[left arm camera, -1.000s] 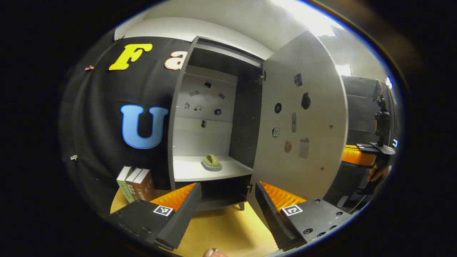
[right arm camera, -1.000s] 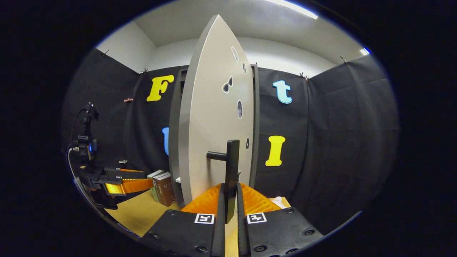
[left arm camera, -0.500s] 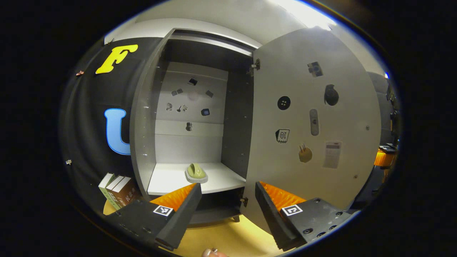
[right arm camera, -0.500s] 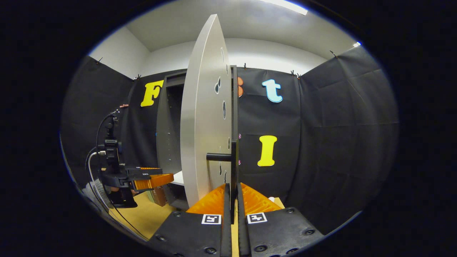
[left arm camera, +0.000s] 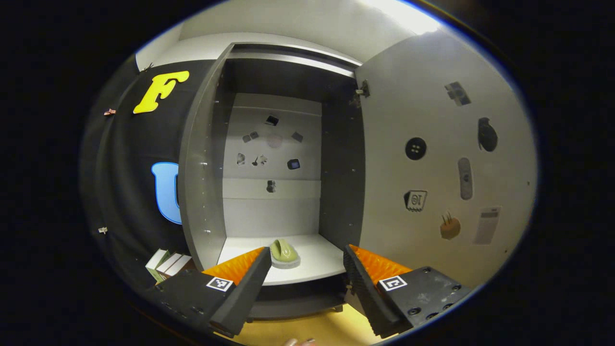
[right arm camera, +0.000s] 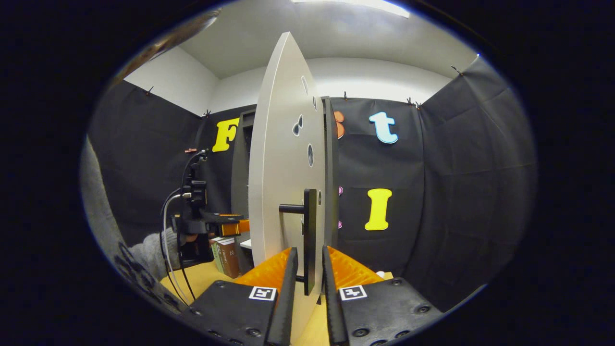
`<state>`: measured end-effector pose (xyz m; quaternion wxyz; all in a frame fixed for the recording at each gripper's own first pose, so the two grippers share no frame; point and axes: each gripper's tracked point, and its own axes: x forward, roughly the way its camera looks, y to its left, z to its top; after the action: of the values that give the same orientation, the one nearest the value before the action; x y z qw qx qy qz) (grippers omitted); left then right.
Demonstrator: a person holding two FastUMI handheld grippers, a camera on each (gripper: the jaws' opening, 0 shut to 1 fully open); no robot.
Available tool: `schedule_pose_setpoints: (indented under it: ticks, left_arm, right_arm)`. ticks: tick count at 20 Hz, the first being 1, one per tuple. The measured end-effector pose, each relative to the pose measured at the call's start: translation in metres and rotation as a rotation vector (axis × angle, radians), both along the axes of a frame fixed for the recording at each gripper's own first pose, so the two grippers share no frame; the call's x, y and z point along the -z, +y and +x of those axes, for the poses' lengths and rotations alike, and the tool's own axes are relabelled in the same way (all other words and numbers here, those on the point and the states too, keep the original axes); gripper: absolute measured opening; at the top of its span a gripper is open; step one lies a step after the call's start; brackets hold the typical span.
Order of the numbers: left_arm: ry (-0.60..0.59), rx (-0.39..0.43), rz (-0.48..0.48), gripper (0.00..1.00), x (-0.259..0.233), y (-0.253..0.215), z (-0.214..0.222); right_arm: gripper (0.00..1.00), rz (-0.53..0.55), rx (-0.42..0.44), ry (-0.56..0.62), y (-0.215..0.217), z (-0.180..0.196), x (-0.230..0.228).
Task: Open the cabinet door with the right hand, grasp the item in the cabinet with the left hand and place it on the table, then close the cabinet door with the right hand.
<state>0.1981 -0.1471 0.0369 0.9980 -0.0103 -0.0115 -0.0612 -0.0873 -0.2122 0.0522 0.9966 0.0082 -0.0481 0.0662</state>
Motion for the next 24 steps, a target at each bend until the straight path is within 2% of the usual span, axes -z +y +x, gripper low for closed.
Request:
schedule_pose_setpoints:
  ticks: [1,2,4,5,9,15,20,24]
  left_arm:
    - [-0.002,-0.012,-0.004,0.94,-0.008,0.007,0.011]
    - [0.002,-0.022,-0.005,0.94,-0.012,0.013,0.022]
    - [0.038,-0.034,0.015,0.95,-0.016,0.020,0.048]
    - [0.068,-0.023,0.023,0.92,-0.015,0.019,0.062]
    - [0.198,0.034,-0.028,0.92,-0.002,0.010,0.116]
    - [0.400,0.008,-0.082,0.87,0.038,0.016,0.196]
    - [0.534,-0.040,0.020,0.75,0.070,0.028,0.227]
    - [0.622,-0.026,-0.049,0.71,0.097,0.013,0.241]
  right_arm:
    - [0.36,-0.009,-0.002,-0.004,-0.005,-0.008,0.001]
    - [0.34,-0.017,-0.001,-0.020,-0.010,-0.014,0.000]
    - [0.87,-0.032,0.026,-0.040,-0.028,-0.026,0.001]
    - [0.89,-0.034,0.055,-0.039,-0.042,-0.033,0.004]
    - [0.98,-0.004,0.225,-0.012,-0.107,-0.052,0.018]
    - [0.99,0.025,0.380,0.097,-0.166,-0.067,0.062]
    - [0.99,0.020,0.423,0.183,-0.183,-0.054,0.093]
    - [0.99,0.020,0.411,0.207,-0.186,-0.038,0.102]
